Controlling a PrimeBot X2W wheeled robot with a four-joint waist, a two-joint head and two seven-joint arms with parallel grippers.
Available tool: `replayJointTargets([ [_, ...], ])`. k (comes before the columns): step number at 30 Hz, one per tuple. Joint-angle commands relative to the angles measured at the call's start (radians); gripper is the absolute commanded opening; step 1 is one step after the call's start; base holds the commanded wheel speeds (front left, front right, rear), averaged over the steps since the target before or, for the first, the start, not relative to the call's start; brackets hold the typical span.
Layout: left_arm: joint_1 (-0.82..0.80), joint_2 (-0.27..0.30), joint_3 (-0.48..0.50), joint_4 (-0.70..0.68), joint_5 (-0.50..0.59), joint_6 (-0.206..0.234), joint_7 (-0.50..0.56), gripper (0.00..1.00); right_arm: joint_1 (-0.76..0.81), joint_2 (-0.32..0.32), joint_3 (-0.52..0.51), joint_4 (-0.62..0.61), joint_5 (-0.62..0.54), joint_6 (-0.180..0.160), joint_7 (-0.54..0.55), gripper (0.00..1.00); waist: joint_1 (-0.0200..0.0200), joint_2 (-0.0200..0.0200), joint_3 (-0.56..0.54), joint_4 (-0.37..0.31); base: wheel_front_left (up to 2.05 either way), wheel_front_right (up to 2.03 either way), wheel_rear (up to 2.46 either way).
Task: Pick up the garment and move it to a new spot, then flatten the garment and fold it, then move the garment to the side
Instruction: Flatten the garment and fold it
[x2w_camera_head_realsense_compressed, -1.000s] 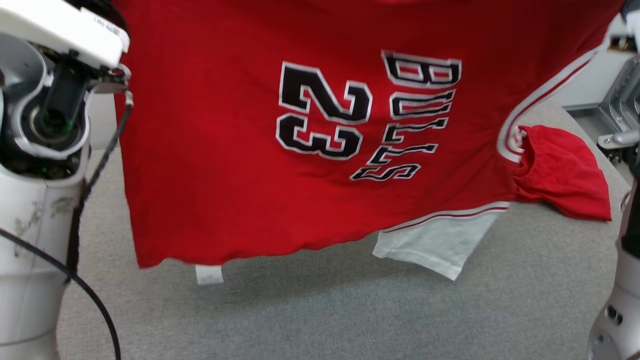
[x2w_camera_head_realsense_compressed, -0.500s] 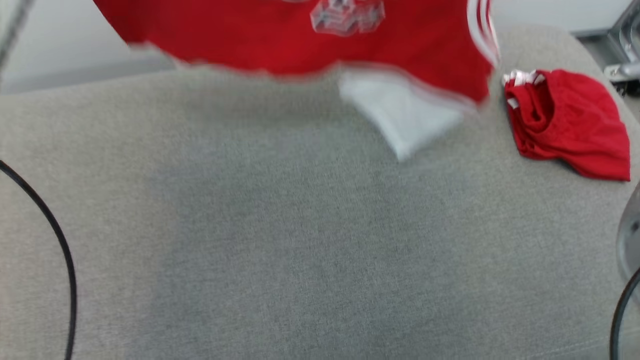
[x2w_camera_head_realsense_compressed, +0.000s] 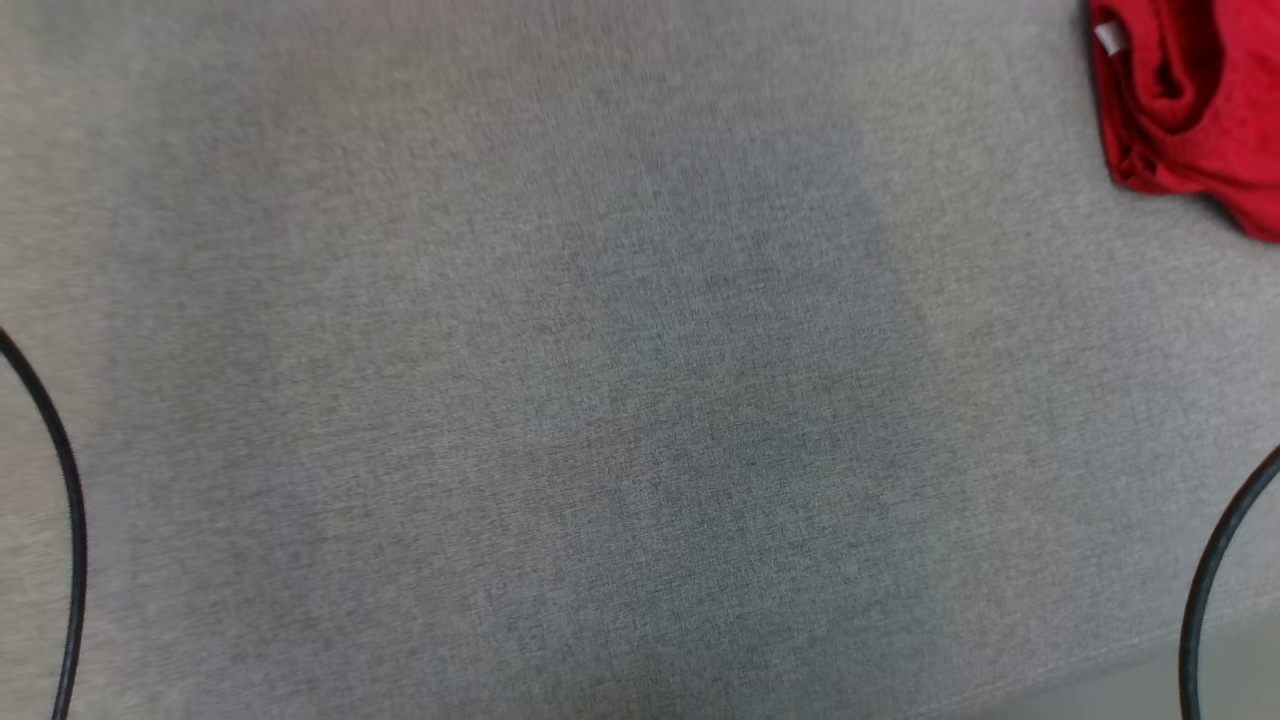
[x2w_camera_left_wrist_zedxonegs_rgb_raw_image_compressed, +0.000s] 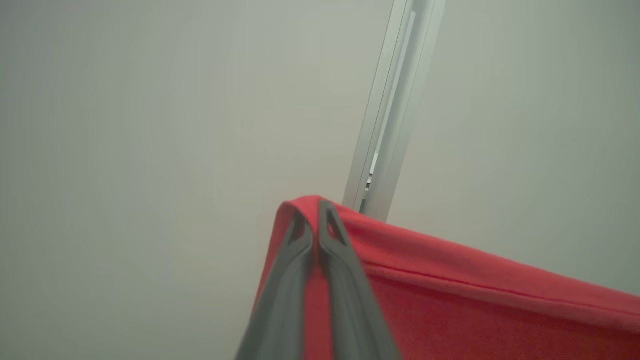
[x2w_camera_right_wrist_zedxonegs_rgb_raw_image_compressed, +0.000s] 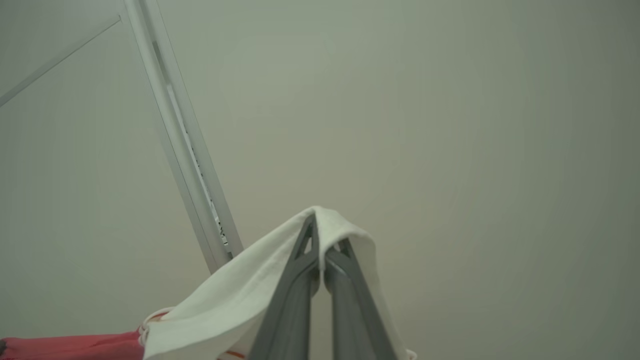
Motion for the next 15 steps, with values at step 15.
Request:
replayJointTargets([
  [15,-0.015,-0.014,0.041,0.143,-0.029,-0.113,-0.089,0.00,0.096,-0.005,0.076,-0.084,0.032,0.000,-0.009,0.00,0.0000,0.0000,0.079,-0.007,0.00,0.00,0.00],
])
